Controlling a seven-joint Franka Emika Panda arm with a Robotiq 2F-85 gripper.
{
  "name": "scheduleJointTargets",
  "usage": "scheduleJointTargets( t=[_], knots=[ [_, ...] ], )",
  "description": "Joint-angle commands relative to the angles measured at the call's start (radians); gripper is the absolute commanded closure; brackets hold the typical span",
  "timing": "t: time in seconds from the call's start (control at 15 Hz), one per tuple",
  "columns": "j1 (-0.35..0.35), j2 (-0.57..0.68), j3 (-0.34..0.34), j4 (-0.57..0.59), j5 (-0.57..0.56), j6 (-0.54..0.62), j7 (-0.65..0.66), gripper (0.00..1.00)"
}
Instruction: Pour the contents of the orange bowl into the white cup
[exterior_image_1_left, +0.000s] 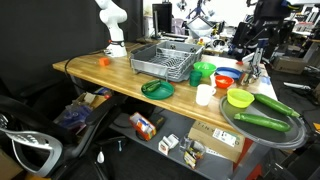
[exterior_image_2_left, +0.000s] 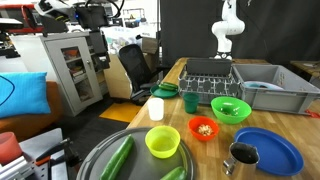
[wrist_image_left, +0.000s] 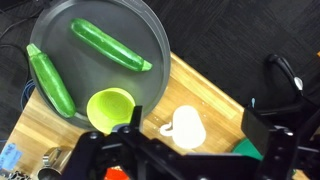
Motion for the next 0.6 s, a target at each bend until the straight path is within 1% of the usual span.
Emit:
scheduleJointTargets(
  t=[0.0,0.07,0.2,0.27,0.53],
  knots=[
    [0.003,0.0,-0.004,0.001,-0.001,-0.002,0.001,0.0],
    [0.003,0.0,-0.004,0.001,-0.001,-0.002,0.001,0.0],
    [-0.016,0.03,-0.019,0.013,0.03,0.019,0.053,0.0],
    [-0.034,0.042,-0.027,0.015,0.035,0.036,0.104,0.0],
    [-0.106,0.107,-0.089,0.02,0.022,0.145,0.218,0.0]
  ],
)
